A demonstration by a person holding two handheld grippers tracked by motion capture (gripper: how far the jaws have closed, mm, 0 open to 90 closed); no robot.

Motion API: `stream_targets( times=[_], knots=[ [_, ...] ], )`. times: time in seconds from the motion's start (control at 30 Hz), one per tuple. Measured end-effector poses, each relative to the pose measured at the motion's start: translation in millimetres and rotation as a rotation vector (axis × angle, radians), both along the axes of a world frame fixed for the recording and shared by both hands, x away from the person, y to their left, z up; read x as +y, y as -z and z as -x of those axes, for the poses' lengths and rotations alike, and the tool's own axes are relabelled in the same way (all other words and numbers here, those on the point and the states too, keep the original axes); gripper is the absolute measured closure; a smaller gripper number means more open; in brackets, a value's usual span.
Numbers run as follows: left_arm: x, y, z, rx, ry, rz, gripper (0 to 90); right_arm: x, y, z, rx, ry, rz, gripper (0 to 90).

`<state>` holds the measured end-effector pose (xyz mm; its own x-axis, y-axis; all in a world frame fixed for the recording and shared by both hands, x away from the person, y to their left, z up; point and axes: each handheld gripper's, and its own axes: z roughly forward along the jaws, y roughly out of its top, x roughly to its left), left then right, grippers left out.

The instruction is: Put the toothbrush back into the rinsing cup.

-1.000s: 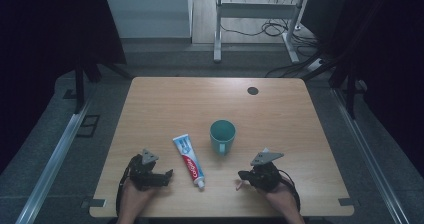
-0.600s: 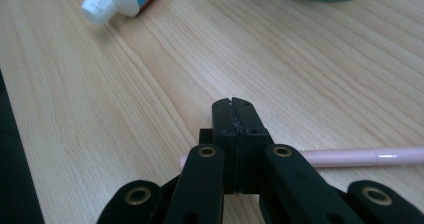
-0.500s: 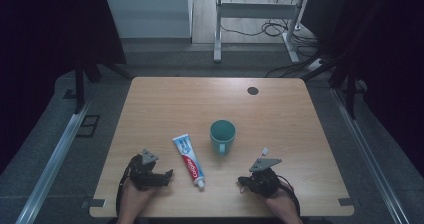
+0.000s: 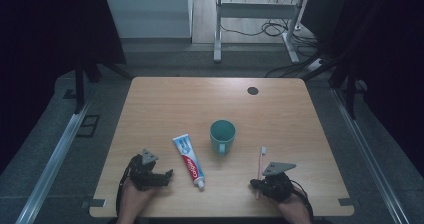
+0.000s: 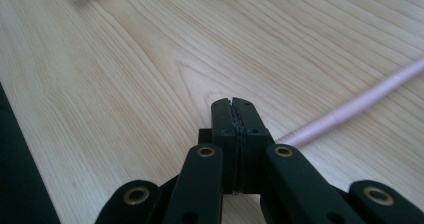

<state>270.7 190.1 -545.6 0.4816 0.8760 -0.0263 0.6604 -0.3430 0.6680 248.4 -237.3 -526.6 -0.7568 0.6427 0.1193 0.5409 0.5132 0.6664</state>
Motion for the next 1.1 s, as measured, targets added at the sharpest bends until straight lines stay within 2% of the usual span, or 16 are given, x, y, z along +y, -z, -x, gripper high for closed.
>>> stream_targets(
  times=[0.53,0.87,1.1],
  knots=[
    [-0.3,0.0,-0.1,0.000,-0.003,0.000,2.8,-43.0,-3.7,2.8,-0.003,0.067,0.014,87.6],
    [-0.3,0.0,-0.1,0.000,-0.003,0.000,2.8,-62.5,-2.8,0.9,-0.007,0.116,0.025,87.6],
    [-0.5,0.0,0.0,0.000,-0.004,0.000,2.8,-65.5,-6.0,2.2,-0.006,0.110,0.002,82.9]
  ],
)
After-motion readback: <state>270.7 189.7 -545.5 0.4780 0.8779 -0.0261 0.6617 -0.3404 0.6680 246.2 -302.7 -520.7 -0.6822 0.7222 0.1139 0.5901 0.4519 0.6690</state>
